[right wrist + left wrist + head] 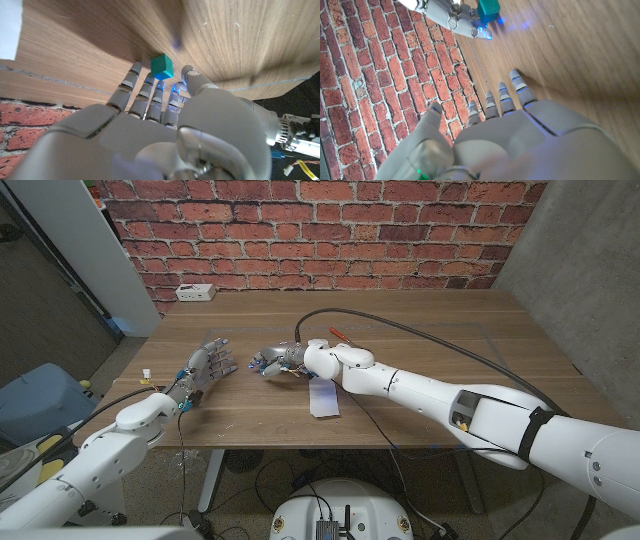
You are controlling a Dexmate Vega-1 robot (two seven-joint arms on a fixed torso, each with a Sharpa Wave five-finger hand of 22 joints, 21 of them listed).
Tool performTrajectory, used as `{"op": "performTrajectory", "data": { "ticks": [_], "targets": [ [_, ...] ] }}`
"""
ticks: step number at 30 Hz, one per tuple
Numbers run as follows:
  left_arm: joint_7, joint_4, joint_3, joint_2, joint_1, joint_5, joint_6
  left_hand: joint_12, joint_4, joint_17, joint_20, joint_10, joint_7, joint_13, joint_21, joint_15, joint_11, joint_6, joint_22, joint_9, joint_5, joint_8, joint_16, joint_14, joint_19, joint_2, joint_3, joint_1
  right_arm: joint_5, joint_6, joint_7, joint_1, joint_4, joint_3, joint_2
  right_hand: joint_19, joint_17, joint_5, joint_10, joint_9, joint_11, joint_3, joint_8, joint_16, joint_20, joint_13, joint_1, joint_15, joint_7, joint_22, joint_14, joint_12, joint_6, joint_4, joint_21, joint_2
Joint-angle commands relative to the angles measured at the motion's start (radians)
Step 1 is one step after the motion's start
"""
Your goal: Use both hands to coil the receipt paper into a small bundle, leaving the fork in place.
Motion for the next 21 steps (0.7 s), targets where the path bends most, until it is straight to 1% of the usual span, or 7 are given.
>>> {"op": "performTrajectory", "data": {
  "ticks": [1,9,12,15,18,20,21],
  "targets": [
    [-0.007,0.012,0.010,-0.001,-0.021,0.000,0.009,-0.002,0.008,0.006,0.000,0.006,-0.003,0.003,0.001,0.002,-0.001,-0.005,0.001,0.001,0.002,-0.002,0.002,0.005,-0.008,-0.005,0.001,-0.011,-0.015,-0.020,-0.032,0.025,0.096,-0.034,0.037,0.031,0.011,-0.002,0.016,0.001,-0.009,-0.010,0.007,0.023,-0.005,0.000,0.039,-0.118,0.001,0.006,0.033,0.000,0.017,-0.002,0.014,-0.010],
    [-0.008,0.012,0.017,0.000,-0.031,0.002,0.012,-0.003,0.010,0.006,0.000,0.006,-0.004,0.003,0.001,0.002,0.005,-0.006,0.001,0.001,0.003,-0.002,0.001,0.004,-0.008,-0.006,-0.001,-0.014,-0.022,-0.001,-0.090,0.032,0.163,-0.051,0.057,0.126,0.096,0.003,0.099,0.002,-0.027,-0.062,0.031,0.150,-0.056,0.006,0.177,-0.172,-0.006,0.021,0.175,0.022,0.110,0.004,0.064,-0.034],
    [-0.003,0.007,0.015,0.001,-0.027,0.001,0.013,-0.003,0.010,0.006,0.000,0.005,-0.004,0.003,0.001,0.002,0.003,-0.006,0.001,0.001,0.003,-0.002,0.001,0.004,-0.008,-0.006,-0.001,-0.015,-0.006,0.052,-0.123,0.034,0.209,-0.049,0.063,0.160,0.193,0.005,0.164,0.005,-0.025,-0.107,0.048,0.249,-0.063,0.026,0.258,-0.181,0.000,0.032,0.245,0.053,0.204,0.010,0.100,-0.035],
    [0.001,0.002,0.012,0.003,-0.022,-0.002,0.016,-0.003,0.010,0.006,0.000,0.005,-0.003,0.003,0.001,0.003,0.002,-0.005,0.001,0.001,0.003,-0.002,0.001,0.004,-0.008,-0.007,-0.001,-0.016,-0.004,0.098,-0.169,0.031,0.230,-0.048,0.061,0.189,0.322,0.004,0.277,0.016,-0.018,-0.151,0.069,0.371,-0.085,0.066,0.357,-0.191,0.010,0.048,0.343,0.125,0.332,0.009,0.150,-0.022],
    [0.001,0.002,0.012,0.001,-0.019,-0.005,0.015,-0.004,0.011,0.006,0.000,0.005,-0.003,0.003,0.001,0.002,0.004,-0.006,0.001,0.001,0.003,-0.003,0.001,0.003,-0.009,-0.007,-0.002,-0.017,-0.009,0.124,-0.213,0.026,0.237,-0.046,0.058,0.181,0.435,-0.001,0.423,0.035,-0.016,-0.189,0.106,0.443,-0.094,0.129,0.408,-0.187,0.025,0.068,0.413,0.245,0.482,0.025,0.198,-0.005],
    [0.000,0.002,0.013,0.002,-0.020,-0.003,0.016,-0.004,0.011,0.006,0.000,0.004,-0.003,0.003,0.001,0.003,0.004,-0.006,0.001,0.001,0.003,-0.003,0.001,0.003,-0.009,-0.007,-0.002,-0.018,-0.017,0.123,-0.233,0.023,0.229,-0.046,0.053,0.175,0.493,0.001,0.468,0.048,-0.024,-0.198,0.130,0.482,-0.098,0.167,0.426,-0.186,0.033,0.079,0.457,0.298,0.547,0.029,0.223,0.016],
    [0.000,0.002,0.014,0.002,-0.021,-0.003,0.016,-0.004,0.011,0.006,0.000,0.005,-0.003,0.003,0.001,0.003,0.004,-0.007,0.001,0.001,0.003,-0.003,0.001,0.003,-0.009,-0.007,-0.002,-0.018,-0.019,0.127,-0.248,0.019,0.227,-0.043,0.050,0.164,0.523,0.002,0.477,0.052,-0.026,-0.203,0.130,0.505,-0.100,0.185,0.436,-0.185,0.031,0.084,0.478,0.318,0.548,0.029,0.231,0.021]
  ]
}}
